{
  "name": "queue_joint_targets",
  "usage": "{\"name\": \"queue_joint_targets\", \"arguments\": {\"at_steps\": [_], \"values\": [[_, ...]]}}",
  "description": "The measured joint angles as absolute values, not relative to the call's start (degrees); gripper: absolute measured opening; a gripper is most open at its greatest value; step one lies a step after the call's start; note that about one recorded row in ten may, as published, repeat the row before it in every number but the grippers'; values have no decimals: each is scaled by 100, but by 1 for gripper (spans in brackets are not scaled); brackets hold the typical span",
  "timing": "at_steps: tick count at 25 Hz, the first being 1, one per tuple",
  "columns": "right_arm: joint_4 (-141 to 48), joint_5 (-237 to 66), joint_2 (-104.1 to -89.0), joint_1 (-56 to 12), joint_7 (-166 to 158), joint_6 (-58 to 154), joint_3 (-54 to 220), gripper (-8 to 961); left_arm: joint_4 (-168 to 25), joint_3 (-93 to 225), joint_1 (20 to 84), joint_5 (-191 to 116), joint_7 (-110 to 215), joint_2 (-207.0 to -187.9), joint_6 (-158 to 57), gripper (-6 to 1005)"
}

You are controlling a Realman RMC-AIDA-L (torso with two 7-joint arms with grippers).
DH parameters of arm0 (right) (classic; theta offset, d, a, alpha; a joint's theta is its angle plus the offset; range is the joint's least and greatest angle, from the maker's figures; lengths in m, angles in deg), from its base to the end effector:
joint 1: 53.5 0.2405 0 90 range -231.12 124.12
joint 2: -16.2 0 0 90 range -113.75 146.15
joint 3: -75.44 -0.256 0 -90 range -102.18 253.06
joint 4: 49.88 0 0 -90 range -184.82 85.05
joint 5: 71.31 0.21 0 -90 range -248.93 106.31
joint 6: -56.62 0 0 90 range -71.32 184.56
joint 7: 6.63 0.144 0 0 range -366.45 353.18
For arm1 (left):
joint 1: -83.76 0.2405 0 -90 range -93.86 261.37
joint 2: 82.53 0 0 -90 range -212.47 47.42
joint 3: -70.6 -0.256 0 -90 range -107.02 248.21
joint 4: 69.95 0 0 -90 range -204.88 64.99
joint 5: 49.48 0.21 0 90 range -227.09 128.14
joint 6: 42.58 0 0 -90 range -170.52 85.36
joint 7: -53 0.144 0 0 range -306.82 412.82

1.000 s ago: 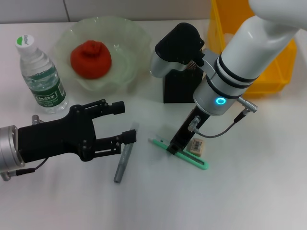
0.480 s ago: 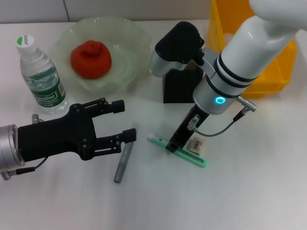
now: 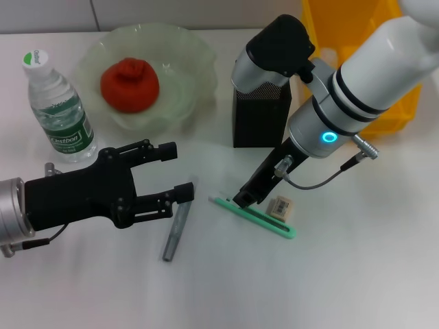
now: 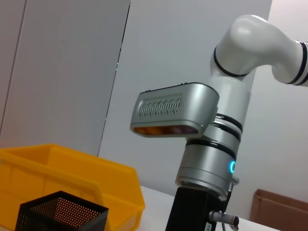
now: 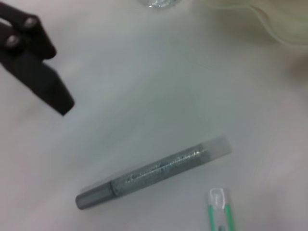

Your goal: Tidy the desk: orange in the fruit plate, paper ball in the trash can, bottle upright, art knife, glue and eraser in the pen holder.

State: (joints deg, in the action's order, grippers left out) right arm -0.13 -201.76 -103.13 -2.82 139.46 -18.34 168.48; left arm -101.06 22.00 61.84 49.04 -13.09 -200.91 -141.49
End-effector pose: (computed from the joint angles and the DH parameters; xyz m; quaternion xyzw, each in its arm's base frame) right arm 0.1363 0.3633 -0.0951 -0.9407 0.2972 -0.1548 0.0522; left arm -0.2686 0.2722 -0.0097 -0.9175 -0.1635 -0.3506 0.0921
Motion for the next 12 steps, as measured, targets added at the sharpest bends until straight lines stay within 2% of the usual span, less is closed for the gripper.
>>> {"name": "queue_joint_targets", "arguments": {"at_steps": [5, 12], "values": [[-140, -20219, -10303, -166, 13945, -2008, 16881, 174, -10106, 2199, 6150, 4904, -1309, -20092, -14147, 748], [-201, -20290, -10325, -65, 13944, -2006, 16914, 268, -10106, 2199, 6157, 4905, -1309, -20097, -14145, 746]]}}
